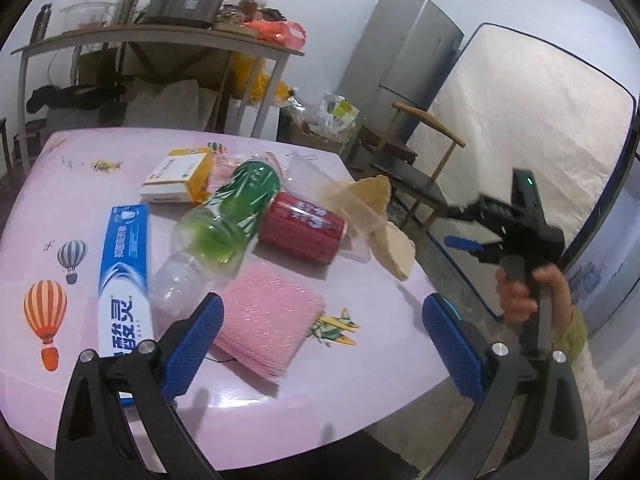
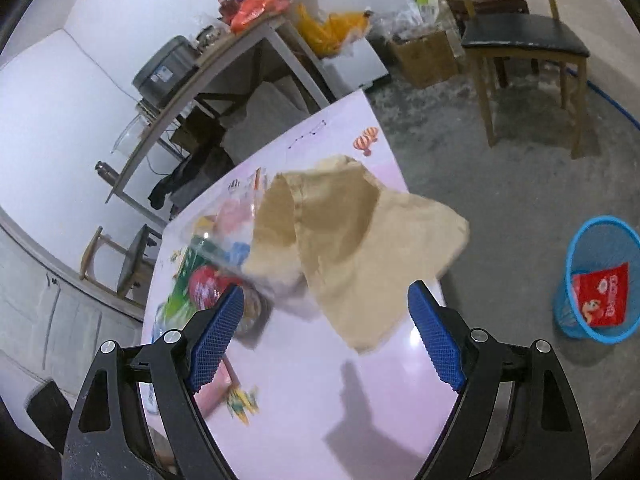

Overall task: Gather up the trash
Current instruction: 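Return the right tool to the table and grasp the tan paper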

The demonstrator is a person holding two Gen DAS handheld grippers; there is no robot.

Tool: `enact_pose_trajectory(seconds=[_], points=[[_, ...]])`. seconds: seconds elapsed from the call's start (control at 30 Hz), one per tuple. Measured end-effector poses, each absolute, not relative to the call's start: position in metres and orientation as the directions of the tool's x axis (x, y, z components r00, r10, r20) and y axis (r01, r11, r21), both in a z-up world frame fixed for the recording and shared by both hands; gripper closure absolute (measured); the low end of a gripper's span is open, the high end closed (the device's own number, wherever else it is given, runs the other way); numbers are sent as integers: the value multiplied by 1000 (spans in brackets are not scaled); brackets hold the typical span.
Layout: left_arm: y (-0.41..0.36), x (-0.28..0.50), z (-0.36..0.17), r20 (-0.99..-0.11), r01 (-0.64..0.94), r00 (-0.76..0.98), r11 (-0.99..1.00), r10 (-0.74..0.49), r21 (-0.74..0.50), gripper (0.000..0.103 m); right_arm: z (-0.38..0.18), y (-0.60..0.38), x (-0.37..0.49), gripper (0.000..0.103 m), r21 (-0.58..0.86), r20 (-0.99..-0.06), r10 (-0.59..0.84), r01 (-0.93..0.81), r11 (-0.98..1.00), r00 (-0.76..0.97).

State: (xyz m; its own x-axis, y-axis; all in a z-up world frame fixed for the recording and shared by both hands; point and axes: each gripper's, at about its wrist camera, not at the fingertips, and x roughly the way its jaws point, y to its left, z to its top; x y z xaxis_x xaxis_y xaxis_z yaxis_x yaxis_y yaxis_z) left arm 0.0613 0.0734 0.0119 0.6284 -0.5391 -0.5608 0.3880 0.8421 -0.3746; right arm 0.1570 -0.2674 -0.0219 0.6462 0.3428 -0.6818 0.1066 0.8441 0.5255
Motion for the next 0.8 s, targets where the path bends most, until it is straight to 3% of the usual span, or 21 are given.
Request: enact_pose_trajectory(seconds=[0.07,0.3,0.4,0.47,0.53,0.8], points=[[75,67,6,-557,382,615,829,-558,-408,6,-16,-260,178,18,503,-692,321,113,857,646],[68,83,-6,-543,416,592,803,-595,-426,6,-11,-220,246,21,287,-740,152,103,952,655],[66,85,-7,-533,442,588,794,-608,-418,6,-22,-207,266,49,198,-769,76,122,973,635],[65,85,-7,-524,462,590,789,-614,-405,6,-29,-204,269,87,183,-779,60,135,974,624],[64,82,-7,-518,478,593,787,-617,-390,6,-30,-205,263,102,207,-772,70,146,967,631],[59,75,-9,-499,525,574,760,-649,-383,6,15,-203,217,103,241,-648,58,132,961,759]])
